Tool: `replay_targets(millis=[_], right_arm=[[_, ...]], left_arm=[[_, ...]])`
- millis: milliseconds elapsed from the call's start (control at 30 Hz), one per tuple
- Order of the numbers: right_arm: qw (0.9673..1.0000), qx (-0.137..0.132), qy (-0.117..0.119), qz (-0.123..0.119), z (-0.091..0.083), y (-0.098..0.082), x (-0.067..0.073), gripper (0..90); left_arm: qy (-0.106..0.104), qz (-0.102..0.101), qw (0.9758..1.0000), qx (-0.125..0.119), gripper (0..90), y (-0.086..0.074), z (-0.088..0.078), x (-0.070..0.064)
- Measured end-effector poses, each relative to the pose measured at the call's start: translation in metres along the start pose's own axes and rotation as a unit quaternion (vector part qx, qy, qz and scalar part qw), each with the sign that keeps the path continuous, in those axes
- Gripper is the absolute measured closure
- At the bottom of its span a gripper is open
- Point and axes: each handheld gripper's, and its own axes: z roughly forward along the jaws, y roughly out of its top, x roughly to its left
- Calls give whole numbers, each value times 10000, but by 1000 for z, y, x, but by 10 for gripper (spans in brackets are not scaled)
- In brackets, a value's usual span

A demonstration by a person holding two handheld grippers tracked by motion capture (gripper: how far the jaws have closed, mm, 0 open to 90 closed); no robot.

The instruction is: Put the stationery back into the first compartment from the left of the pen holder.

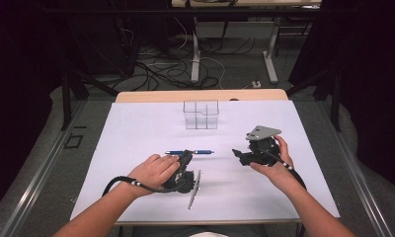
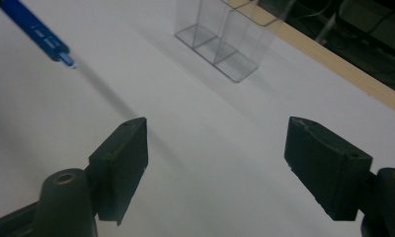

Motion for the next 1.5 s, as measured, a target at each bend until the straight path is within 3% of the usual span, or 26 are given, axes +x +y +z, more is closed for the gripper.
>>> replay_targets(millis=[67, 100, 233, 267, 300, 333, 433, 467, 600, 633, 700, 767, 933, 967, 1000, 1033, 1100, 1167, 1200, 1267, 1300, 1333, 1367, 1500], right_arm=[[9993, 114, 158, -323, 2, 7, 4, 274], [9985, 158, 243, -472, 3, 11, 6, 283], [9934, 375, 512, -958, 6, 24, 15, 337], [9919, 385, 552, -1081, 6, 27, 18, 352], [9899, 420, 605, -1214, 7, 30, 20, 360], [9888, 444, 624, -1279, 7, 33, 23, 365], [9828, 544, 723, -1612, 8, 40, 30, 381], [9807, 591, 760, -1704, 8, 42, 33, 392], [9728, 689, 950, -1997, 11, 48, 43, 406], [9713, 742, 947, -2051, 11, 50, 46, 406], [9705, 798, 932, -2076, 13, 53, 49, 411], [9671, 798, 1009, -2195, 15, 57, 50, 432], [9631, 908, 1242, -2210, 24, 64, 58, 507], [9617, 967, 1297, -2213, 25, 65, 60, 521], [9591, 993, 1348, -2280, 27, 66, 61, 530], [9586, 1043, 1377, -2262, 29, 67, 63, 541], [9544, 1123, 1463, -2347, 33, 68, 66, 567], [9529, 1225, 1515, -2323, 36, 69, 69, 590], [9519, 1258, 1533, -2338, 38, 69, 70, 599], [9515, 1344, 1575, -2277, 40, 70, 74, 626], [9498, 1352, 1597, -2325, 41, 71, 74, 633], [9507, 1365, 1619, -2264, 42, 71, 76, 643], [9480, 1370, 1667, -2338, 43, 72, 77, 646], [9458, 1457, 1700, -2351, 47, 74, 80, 661]], left_arm=[[24, 3, 10000, -7, 794, 0, 0, -1], [-48, 122, 9999, 20, 794, 0, 0, 1], [13, 22, 10000, -9, 794, 0, -1, -1], [-88, 128, 9999, 6, 794, 0, -1, 0], [3, 44, 10000, -1, 794, 0, -1, -2], [-88, 171, 9998, 14, 794, 0, -1, 0], [-108, 163, 9998, 3, 794, 1, -1, 0], [-115, 250, 9996, 75, 794, 1, -1, 0], [-116, 299, 9995, 77, 794, 2, -1, 0], [-100, 232, 9997, 58, 794, 2, -1, -2], [-91, 143, 9999, -26, 794, 2, 0, -4], [-78, 240, 9997, 36, 794, 3, 0, -4], [-73, 326, 9994, -15, 794, 7, 1, -7], [-92, 308, 9995, -23, 794, 7, 1, -7], [-133, 480, 9987, 70, 794, 8, 0, -6], [-141, 509, 9986, 79, 794, 9, 0, -6], [-151, 535, 9984, 53, 794, 10, 0, -8], [-166, 307, 9994, -78, 794, 10, 1, -13], [-197, 619, 9979, 31, 794, 12, 0, -10], [-293, 709, 9970, 133, 794, 13, -1, -11], [-195, 391, 9990, -80, 794, 12, 1, -15], [-247, 465, 9986, -61, 794, 13, 1, -15], [-220, 403, 9989, -118, 794, 13, 1, -16], [-204, 488, 9986, -93, 794, 14, 1, -18]])
